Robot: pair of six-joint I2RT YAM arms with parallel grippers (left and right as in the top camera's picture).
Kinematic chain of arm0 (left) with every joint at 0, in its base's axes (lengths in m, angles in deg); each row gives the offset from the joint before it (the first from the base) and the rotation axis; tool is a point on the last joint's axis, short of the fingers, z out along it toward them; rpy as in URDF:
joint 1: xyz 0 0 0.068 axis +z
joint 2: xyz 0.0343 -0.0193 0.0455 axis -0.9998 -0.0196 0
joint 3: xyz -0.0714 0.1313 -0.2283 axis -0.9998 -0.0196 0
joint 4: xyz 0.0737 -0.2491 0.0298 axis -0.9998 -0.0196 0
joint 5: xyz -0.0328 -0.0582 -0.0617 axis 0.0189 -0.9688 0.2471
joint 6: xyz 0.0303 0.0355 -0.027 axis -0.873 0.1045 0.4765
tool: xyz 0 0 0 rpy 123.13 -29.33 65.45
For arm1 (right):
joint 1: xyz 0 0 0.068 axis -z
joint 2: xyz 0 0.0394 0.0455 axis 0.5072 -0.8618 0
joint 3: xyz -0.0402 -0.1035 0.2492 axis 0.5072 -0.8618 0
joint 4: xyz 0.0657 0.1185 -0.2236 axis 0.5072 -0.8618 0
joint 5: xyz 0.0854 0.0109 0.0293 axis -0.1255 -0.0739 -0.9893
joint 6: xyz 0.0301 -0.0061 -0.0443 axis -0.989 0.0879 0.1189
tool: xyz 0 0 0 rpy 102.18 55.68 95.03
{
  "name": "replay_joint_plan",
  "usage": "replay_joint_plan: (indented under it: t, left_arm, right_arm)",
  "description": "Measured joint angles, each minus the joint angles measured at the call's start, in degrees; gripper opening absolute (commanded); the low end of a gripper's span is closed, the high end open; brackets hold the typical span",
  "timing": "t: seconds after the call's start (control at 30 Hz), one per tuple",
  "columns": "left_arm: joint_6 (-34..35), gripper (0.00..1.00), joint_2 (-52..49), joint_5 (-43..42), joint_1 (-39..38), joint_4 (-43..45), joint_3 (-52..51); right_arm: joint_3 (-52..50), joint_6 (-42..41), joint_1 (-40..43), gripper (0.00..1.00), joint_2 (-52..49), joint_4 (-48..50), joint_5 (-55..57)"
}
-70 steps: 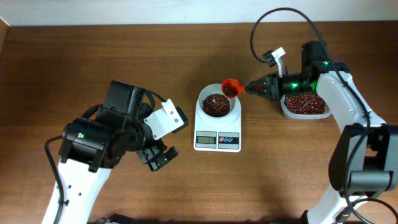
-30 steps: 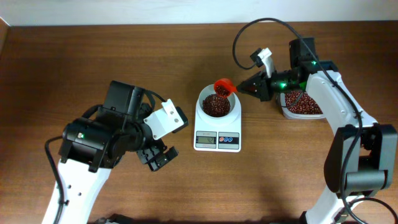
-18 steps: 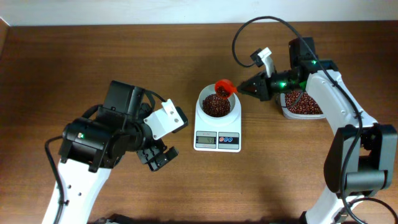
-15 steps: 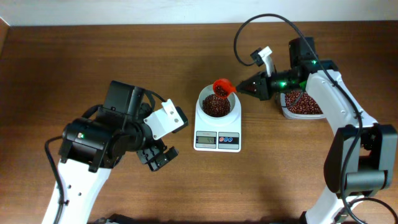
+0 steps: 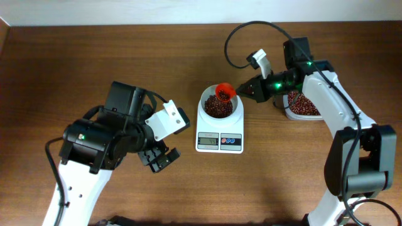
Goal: Scoop and weigh 50g on scale
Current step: 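Tilt the scoop gradually with the right gripper, trickling beans into the bowl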
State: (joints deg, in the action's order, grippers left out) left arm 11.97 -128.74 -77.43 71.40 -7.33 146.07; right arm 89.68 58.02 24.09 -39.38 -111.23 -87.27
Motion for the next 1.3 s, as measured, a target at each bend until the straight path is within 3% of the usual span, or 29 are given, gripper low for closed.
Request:
replay_joint_plan:
  t: [0.23, 0.47, 0.7, 0.9, 1.3]
  left_arm:
    - [0.0, 0.99, 0.0, 0.0, 0.0, 0.0, 0.0]
    - [0.0, 0.99, 0.0, 0.0, 0.0, 0.0, 0.0]
    - [0.0, 0.99, 0.0, 0.0, 0.0, 0.0, 0.0]
    - [0.0, 0.99, 0.0, 0.0, 0.0, 0.0, 0.0]
    - [0.0, 0.99, 0.0, 0.0, 0.0, 0.0, 0.0]
  right_arm:
    - [1.8, 0.0, 0.2, 0.04, 0.0, 0.2, -9.7]
    - [2.1, -1.8, -1.3, 0.04, 0.0, -0.3, 4.1]
    - [2.1, -2.0, -1.2, 0.04, 1.0, -1.0, -2.5]
    - [2.3, -1.2, -3.8, 0.04, 2.9, -3.7, 11.0]
    - [2.4, -1.7, -3.9, 0.04, 3.2, -4.3, 4.7]
